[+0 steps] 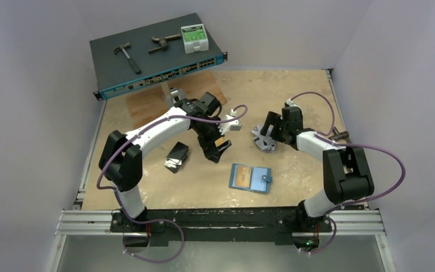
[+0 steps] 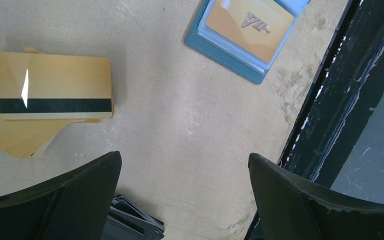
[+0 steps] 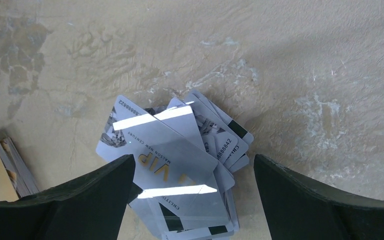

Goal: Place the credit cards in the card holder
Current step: Pick up the credit card from the center of the board.

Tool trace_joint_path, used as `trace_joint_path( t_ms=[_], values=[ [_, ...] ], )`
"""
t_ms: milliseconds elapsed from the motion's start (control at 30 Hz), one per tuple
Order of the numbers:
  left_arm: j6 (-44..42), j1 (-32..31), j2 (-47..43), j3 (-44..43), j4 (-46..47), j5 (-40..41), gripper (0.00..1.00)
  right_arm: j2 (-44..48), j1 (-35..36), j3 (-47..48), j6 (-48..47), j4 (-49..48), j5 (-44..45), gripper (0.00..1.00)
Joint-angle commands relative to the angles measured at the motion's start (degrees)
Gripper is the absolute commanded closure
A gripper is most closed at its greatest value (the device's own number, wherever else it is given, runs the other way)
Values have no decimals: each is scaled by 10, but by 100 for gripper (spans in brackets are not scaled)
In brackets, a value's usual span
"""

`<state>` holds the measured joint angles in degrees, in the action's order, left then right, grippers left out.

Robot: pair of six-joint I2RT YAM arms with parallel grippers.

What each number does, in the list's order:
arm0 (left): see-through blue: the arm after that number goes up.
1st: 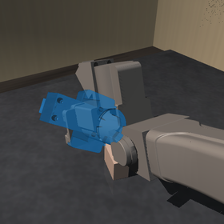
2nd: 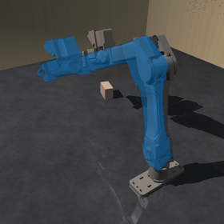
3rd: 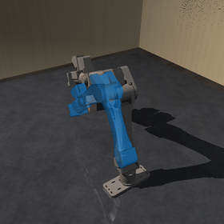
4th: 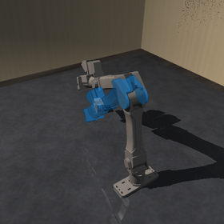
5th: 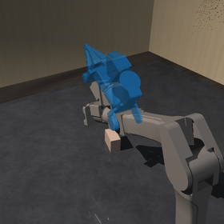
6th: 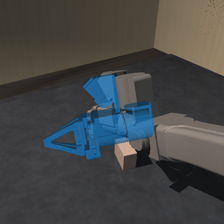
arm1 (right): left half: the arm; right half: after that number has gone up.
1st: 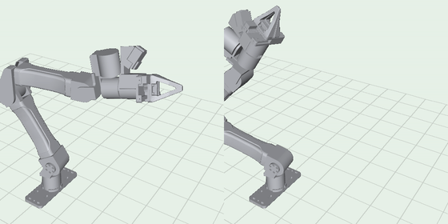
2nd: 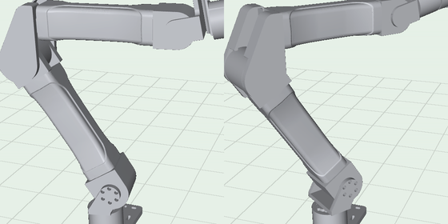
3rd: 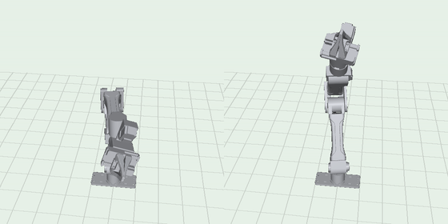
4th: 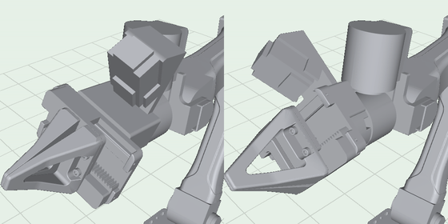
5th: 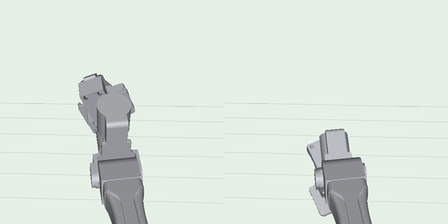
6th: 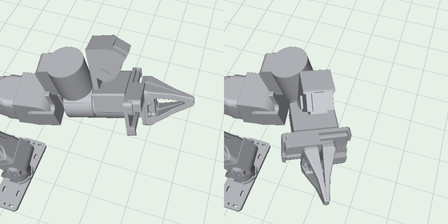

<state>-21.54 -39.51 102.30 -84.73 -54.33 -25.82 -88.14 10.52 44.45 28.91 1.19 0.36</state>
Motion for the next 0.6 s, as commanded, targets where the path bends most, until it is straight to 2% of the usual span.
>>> trace_joint_path(
  t_ms=[0,233,567],
  values=[
    [-2,12,-32,8,-13,-17,0,-2,-2,-13,18,-23,-2,12],
    [-4,14,-42,13,-14,-12,0,16,-2,-59,49,-39,7,19],
    [0,14,-42,14,-12,-19,0,105,-5,-120,95,-31,39,26]
  ],
)
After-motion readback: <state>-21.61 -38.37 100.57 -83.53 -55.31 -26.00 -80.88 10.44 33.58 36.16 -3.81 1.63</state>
